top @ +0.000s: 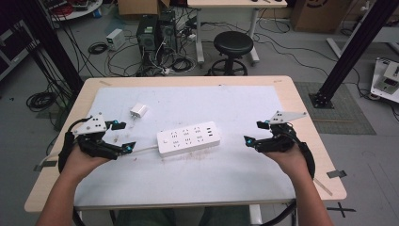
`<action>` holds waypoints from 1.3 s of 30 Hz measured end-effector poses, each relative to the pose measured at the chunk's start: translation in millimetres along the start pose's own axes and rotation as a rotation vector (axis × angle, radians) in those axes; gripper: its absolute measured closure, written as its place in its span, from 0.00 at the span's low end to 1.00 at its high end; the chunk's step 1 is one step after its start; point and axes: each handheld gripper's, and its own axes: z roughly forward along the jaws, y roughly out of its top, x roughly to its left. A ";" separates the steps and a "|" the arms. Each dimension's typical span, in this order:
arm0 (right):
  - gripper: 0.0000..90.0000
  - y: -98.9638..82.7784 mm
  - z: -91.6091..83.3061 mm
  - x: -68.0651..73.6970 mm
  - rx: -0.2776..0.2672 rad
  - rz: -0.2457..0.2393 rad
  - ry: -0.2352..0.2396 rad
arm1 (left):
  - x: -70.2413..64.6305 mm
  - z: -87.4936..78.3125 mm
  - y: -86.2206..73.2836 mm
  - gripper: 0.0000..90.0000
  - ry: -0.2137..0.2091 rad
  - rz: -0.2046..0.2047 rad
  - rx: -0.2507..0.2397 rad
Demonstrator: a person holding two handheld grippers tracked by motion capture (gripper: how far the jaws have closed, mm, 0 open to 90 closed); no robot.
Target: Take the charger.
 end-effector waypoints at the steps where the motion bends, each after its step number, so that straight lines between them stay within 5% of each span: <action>1: 0.23 0.0 0.0 0.0 0.000 0.000 0.000 | 0.0 0.0 0.0 0.21 0.000 0.000 0.000; 7: 0.23 3.6 2.1 1.1 0.006 0.000 0.005 | 3.8 1.7 -2.8 0.21 0.010 -0.003 0.017; 15: 0.23 12.1 8.8 0.4 0.021 -0.015 0.010 | 36.2 1.7 -3.7 0.21 0.167 -0.091 0.017; 27: 0.23 10.3 9.1 2.2 0.024 -0.003 -0.001 | 60.4 21.0 19.8 0.21 0.202 -0.105 0.036; 39: 0.23 8.4 6.5 1.4 0.019 0.003 -0.016 | 96.4 63.5 30.2 0.21 0.251 -0.188 0.102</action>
